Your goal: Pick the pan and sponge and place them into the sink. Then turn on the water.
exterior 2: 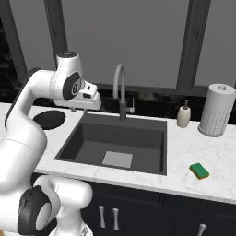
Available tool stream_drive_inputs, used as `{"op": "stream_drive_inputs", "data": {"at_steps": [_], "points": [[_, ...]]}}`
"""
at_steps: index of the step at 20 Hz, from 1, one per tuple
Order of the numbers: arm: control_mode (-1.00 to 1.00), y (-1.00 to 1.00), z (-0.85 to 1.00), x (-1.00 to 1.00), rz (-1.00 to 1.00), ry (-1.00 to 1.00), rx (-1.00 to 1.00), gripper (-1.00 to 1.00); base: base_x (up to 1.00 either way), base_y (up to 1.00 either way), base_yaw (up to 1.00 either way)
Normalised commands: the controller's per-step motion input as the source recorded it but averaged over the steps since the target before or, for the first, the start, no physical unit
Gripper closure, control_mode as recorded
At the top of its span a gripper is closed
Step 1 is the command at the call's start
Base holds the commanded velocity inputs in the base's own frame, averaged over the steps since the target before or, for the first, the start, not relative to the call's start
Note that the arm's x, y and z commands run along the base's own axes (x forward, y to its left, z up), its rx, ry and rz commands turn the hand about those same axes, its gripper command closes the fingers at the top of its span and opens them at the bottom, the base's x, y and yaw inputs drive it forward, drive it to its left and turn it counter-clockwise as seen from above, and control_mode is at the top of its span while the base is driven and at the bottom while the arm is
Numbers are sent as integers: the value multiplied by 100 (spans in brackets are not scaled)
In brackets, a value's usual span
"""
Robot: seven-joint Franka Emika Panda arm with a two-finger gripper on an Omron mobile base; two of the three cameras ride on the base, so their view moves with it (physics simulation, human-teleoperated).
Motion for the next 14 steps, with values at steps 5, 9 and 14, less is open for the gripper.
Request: {"op": "stream_drive_inputs", "data": {"at_steps": [5, 9, 14], "points": [[-100, 25, -21, -18, 0, 0, -1, -100, 0, 0, 0], [-100, 86, -40, -32, -5, 0, -10, -100, 0, 0, 0], [-100, 81, -40, -46, -14, 9, -1, -100, 0, 0, 0]]}}
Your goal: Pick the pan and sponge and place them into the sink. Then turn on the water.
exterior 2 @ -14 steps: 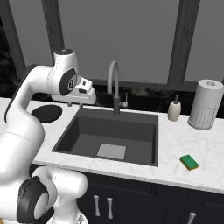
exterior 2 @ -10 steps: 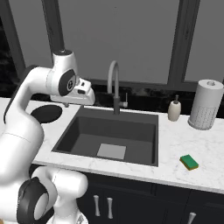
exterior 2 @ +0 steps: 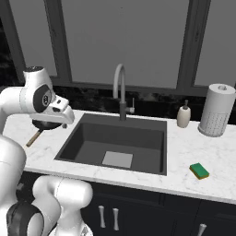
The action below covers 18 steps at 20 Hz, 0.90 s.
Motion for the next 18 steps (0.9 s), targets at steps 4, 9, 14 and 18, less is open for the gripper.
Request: {"op": "stream_drive_inputs", "data": {"at_steps": [4, 9, 14, 18], "points": [[-100, 93, -38, -18, -14, 12, 0, -100, 0, 0, 0], [-100, 100, -36, 4, -11, 20, 0, -100, 0, 0, 0], [-100, 100, -13, 27, -4, 13, 0, -100, 0, 0, 0], [-100, 94, -11, 37, -1, 1, 0, -100, 0, 0, 0]]}}
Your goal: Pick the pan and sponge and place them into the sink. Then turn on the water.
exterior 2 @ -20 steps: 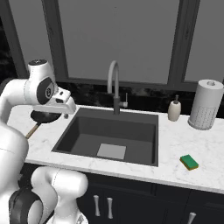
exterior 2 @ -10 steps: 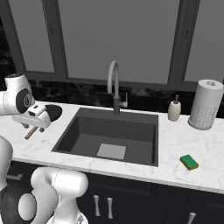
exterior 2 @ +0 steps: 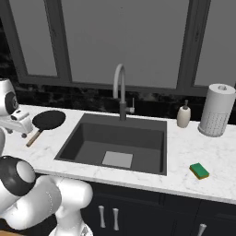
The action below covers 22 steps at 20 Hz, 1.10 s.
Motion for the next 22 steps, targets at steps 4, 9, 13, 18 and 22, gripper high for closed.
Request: {"op": "stream_drive_inputs", "data": {"at_steps": [4, 9, 13, 18, 22], "points": [[-100, 49, -38, 51, 0, 0, -3, -100, 0, 0, 0], [-100, 24, -42, 70, 0, 0, -4, -100, 0, 0, 0], [-100, 14, -28, 72, 0, 0, 0, -100, 0, 0, 0], [-100, 15, -35, 69, 0, 0, 0, -100, 0, 0, 0], [-100, 16, -38, 41, 0, 0, -4, -100, 0, 0, 0]]}}
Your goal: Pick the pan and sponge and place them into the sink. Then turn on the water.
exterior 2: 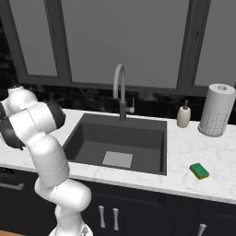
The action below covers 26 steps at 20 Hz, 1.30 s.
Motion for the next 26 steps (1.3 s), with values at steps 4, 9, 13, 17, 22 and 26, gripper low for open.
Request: {"op": "stream_drive_inputs", "data": {"at_steps": [4, 9, 13, 17, 22, 26], "points": [[-100, 24, -34, 31, 0, 0, -5, -100, 0, 0, 0], [-100, 21, -42, 26, 0, 0, -6, -100, 0, 0, 0], [-100, 3, -53, 20, 2, -1, -5, -100, 0, 0, 0], [-100, 0, -54, 3, 9, -2, -1, -100, 0, 0, 0], [-100, -3, -53, 1, 10, -4, 0, -100, 0, 0, 0], [-100, -35, -71, 0, 13, -9, 0, -100, 0, 0, 0]]}}
